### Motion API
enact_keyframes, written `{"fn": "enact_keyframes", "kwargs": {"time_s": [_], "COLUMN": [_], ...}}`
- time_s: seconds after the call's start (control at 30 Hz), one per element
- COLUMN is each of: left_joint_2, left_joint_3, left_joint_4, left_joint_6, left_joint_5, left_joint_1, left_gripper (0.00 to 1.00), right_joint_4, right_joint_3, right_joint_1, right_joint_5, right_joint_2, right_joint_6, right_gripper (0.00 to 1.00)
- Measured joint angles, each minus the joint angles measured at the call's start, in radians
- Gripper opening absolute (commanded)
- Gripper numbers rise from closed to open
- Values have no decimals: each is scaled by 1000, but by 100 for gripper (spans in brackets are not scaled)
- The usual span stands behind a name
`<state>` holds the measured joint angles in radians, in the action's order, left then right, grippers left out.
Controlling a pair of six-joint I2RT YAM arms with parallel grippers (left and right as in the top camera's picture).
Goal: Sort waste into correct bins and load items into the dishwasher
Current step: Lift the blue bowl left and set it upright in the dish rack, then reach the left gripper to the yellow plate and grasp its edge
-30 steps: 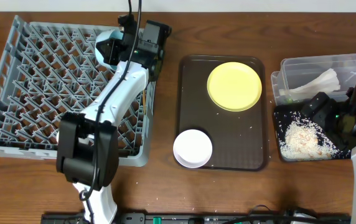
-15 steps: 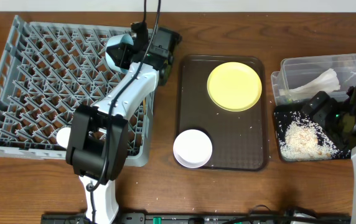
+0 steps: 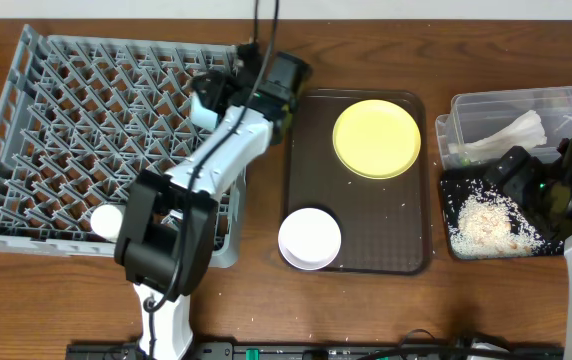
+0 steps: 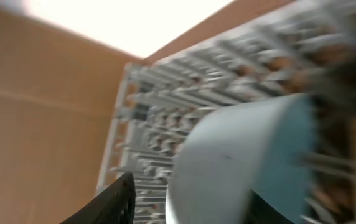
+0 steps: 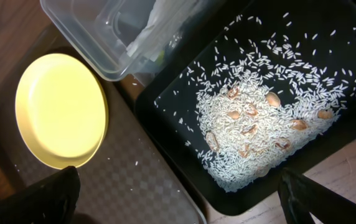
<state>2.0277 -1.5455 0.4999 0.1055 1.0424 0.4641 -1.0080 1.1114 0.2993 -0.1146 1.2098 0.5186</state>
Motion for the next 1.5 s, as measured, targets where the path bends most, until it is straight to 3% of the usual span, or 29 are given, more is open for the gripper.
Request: {"fn": "enact_keyframes", "kwargs": {"time_s": [0.2, 0.33, 0.47, 0.6, 0.8, 1.1, 1.17, 1.3, 1.5], "left_joint_2": [-64, -150, -193, -153, -21, 115, 144, 161, 160], "left_joint_3": [0, 0, 0, 0, 0, 0, 0, -3, -3], "left_joint_4": [64, 80, 74, 42, -42, -99, -99, -99, -71], "left_joint_6": [-12, -60, -145, -269, -362, -394, -395, -403, -398], "left_joint_5": [-260, -513, -794, -962, -1161, -1234, -1241, -1261, -1299], "left_joint_1": [86, 119, 127, 127, 127, 127, 127, 127, 129], "left_gripper": [52, 53, 53, 52, 53, 53, 48, 11, 7], "right_joint_4": [1, 2, 2, -1, -1, -2, -2, -5, -5], "right_joint_3": [0, 0, 0, 0, 0, 0, 0, 0, 0], "right_joint_1": [0, 0, 0, 0, 0, 0, 0, 0, 0], "right_joint_5": [0, 0, 0, 0, 0, 0, 0, 0, 0], "right_joint_2": [0, 0, 0, 0, 0, 0, 0, 0, 0], "right_joint_6": [0, 0, 0, 0, 0, 0, 0, 0, 0], "right_gripper": [99, 99, 99, 99, 99, 99, 99, 99, 99]}}
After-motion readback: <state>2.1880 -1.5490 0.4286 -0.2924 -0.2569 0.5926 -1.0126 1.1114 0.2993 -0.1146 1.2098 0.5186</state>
